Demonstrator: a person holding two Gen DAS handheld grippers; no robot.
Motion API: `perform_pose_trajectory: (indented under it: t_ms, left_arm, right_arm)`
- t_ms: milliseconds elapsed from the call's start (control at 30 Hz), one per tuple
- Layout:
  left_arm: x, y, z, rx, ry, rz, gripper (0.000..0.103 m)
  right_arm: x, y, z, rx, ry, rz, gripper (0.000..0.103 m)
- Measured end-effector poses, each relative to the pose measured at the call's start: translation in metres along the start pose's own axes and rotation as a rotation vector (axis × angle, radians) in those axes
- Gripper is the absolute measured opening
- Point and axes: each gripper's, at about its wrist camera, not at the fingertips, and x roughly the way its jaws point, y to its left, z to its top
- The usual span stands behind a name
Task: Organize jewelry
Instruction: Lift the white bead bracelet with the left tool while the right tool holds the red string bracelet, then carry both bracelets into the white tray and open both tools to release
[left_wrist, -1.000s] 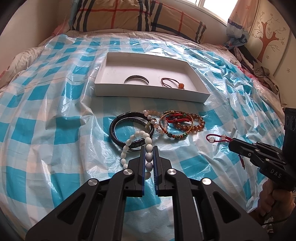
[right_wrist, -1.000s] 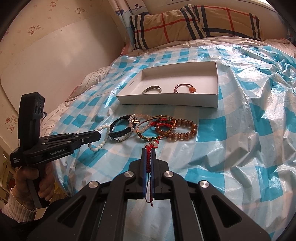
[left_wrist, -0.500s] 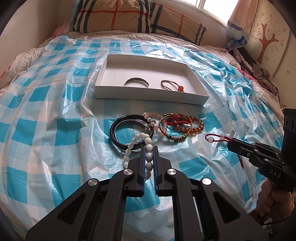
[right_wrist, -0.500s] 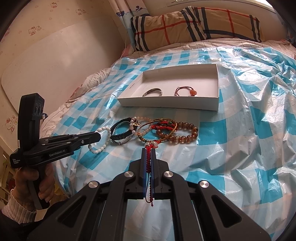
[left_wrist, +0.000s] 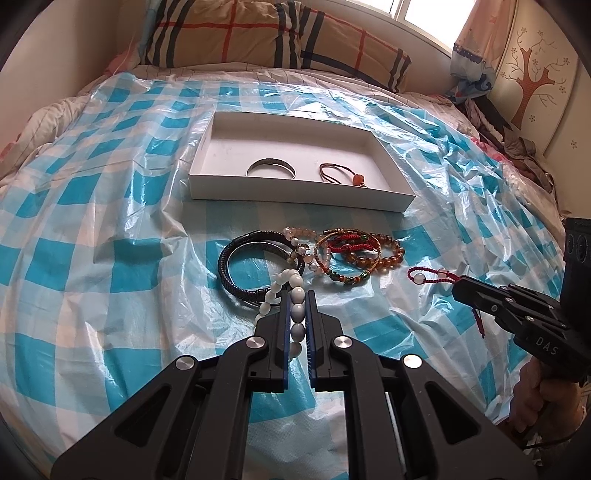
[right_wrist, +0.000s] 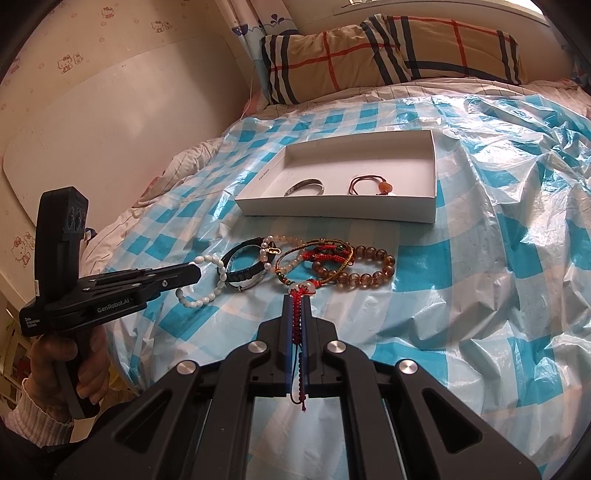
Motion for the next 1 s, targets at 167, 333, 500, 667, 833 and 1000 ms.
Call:
perform_pose_trajectory:
  t_ms: [167,333,500,667,833,1000]
  left_arm:
    - [-0.001,-0.001,0.001,-0.001,-0.003,-0.001,0.007]
    - [-0.001,-0.001,0.001,-0.001,-0.004,-0.002,0.007]
    - [-0.004,-0.003,0.004,-0.002,-0.010,-0.010,0.007]
    - [-0.004,-0.003,0.006,-0.004,-0.012,-0.018,0.007]
    - [-0.005,-0.004,0.008,-0.008,-0.017,-0.033,0.007]
    - [-0.003,0.000,0.017,-0.027,-0.019,-0.063,0.007]
  right_arm:
    - [-0.001,0.000,0.001,0.000,-0.002,0.001,0.005]
    - [-0.003,0.000,0.003,0.002,-0.010,0.003,0.005]
    - [-0.003,0.000,0.005,0.005,-0.022,0.004,0.005]
    - [-0.003,0.000,0.007,0.008,-0.033,0.007,0.005]
    - [-0.002,-0.002,0.010,0.013,-0.048,0.007,0.005]
    - [0.001,-0.005,0.016,0.018,-0.061,0.003,0.005]
